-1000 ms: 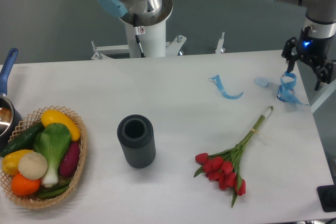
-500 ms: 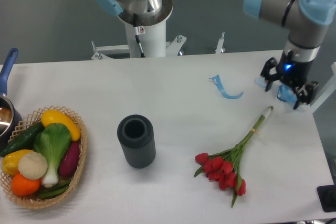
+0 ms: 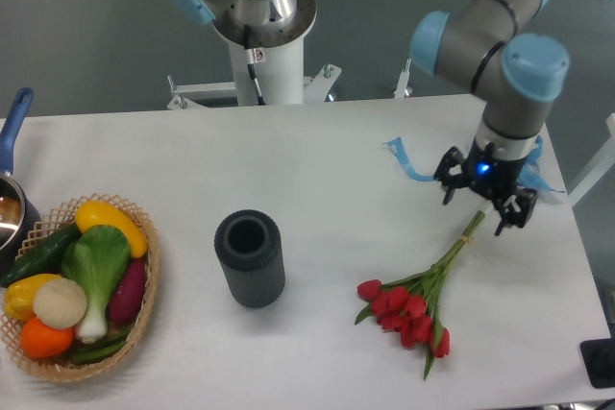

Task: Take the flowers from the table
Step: 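Move the open gripper over the green stems of the red tulips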

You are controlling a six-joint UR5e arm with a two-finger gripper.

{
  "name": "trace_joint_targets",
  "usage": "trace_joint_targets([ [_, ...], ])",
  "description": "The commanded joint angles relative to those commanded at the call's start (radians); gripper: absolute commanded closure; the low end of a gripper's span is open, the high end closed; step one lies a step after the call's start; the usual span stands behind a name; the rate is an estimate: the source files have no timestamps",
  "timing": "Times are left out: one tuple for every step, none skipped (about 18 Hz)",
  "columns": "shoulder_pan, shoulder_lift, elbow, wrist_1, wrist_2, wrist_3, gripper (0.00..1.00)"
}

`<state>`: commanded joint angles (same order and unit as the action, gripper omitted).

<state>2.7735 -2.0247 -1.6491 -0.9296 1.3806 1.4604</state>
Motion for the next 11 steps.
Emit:
trace_joint_targets([
  [-0.002,-0.008,0.008,0.000,0.000,0.002,0.00],
  [-0.003,-0.020,0.009,0.000,0.000,0.002,0.00],
  [-0.015,-0.034,0.005,0.000,0.000,0.000,0.00],
  [-0.031,-0.041,-0.006,0.005,0.000,-0.002,0.00],
  [-0.035,-0.046,0.006,0.012,-0.005,-0.018,0.00],
  [-0.037,-0.060,0.012,0.018,-0.009,-0.040,0.00],
  [-0.038,-0.077,0.017,0.031,-0.014,-0.046,0.00],
  [-0.038,-0.094,0.021,0.055,-0.014,-0.048,0.00],
  [-0.038,-0.100,0.018,0.072,-0.014,-0.046,0.00],
  [-0.038,-0.101,0.017,0.074,-0.014,-0.041,0.00],
  [-0.038,-0.103,0.012,0.074,-0.014,-0.040,0.00],
])
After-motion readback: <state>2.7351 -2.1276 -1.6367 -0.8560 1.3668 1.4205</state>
